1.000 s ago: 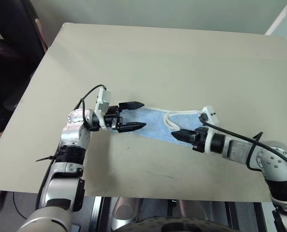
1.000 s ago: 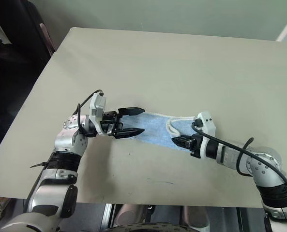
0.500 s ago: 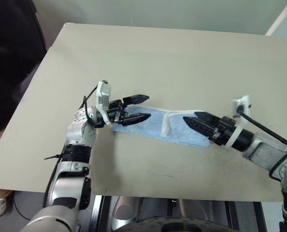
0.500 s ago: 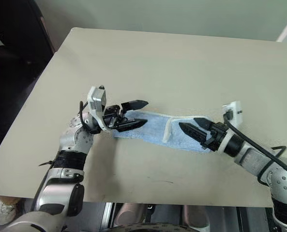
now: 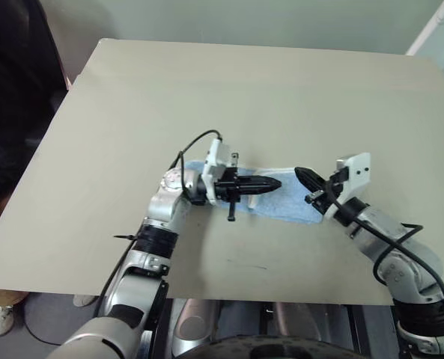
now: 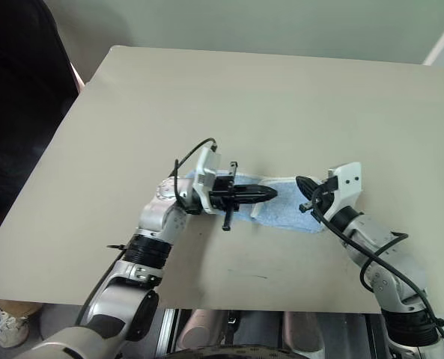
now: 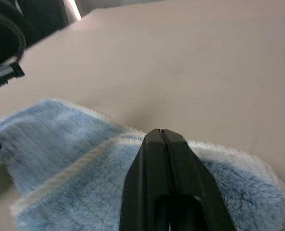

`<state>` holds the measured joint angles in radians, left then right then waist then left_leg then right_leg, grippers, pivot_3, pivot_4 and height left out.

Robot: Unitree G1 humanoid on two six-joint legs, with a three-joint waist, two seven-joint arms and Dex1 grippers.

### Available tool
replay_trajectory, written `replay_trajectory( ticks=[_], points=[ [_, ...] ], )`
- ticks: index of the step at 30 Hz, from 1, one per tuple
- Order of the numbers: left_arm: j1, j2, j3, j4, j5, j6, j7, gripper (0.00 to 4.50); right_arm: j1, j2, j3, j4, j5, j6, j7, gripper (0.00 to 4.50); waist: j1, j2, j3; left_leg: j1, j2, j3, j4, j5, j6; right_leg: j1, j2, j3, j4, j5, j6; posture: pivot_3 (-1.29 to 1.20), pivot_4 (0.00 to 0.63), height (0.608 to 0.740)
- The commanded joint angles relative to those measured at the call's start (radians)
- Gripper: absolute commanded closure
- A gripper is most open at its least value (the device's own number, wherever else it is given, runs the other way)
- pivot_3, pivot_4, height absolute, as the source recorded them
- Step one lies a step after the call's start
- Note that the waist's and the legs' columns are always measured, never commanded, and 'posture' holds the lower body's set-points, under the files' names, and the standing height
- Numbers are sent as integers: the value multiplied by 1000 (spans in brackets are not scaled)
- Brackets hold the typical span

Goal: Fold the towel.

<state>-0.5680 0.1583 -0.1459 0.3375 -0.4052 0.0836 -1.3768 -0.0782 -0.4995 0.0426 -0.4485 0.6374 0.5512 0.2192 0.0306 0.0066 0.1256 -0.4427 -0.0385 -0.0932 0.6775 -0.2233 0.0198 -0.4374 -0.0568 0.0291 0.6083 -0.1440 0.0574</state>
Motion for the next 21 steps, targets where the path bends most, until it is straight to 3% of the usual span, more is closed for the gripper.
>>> replay_trajectory(
  ticks=[1, 9, 15, 21],
  points=[
    [3, -20, -47, 37, 78, -71, 61, 4500, -43, 45, 46, 28, -108, -54, 6, 4484, -1, 0, 0, 1, 0, 0, 0, 0, 0, 1, 0, 0, 0, 0, 0, 0, 150, 740],
    [0, -20, -120, 223, 221, -177, 119, 4500, -18, 127, 53, 177, -300, -141, -20, 4484, 0, 1, 0, 3, 0, 0, -1, -1, -1, 3, 0, 0, 0, -2, -1, 0, 150, 740],
    [18, -70, -90, 296, 203, -162, 154, 4500, 23, 171, 44, 236, -351, -191, -1, 4484, 4, 2, -1, 7, 0, 0, -2, -8, -8, 7, 0, 0, -3, -2, -1, 0, 150, 740],
    [24, -56, -55, 230, 133, -67, 91, 4500, 21, 195, 3, 257, -311, -149, 31, 4484, 3, 2, -1, 8, 0, -1, -2, -7, -9, 9, 0, 0, -3, -3, 1, 0, 150, 740]
  ],
)
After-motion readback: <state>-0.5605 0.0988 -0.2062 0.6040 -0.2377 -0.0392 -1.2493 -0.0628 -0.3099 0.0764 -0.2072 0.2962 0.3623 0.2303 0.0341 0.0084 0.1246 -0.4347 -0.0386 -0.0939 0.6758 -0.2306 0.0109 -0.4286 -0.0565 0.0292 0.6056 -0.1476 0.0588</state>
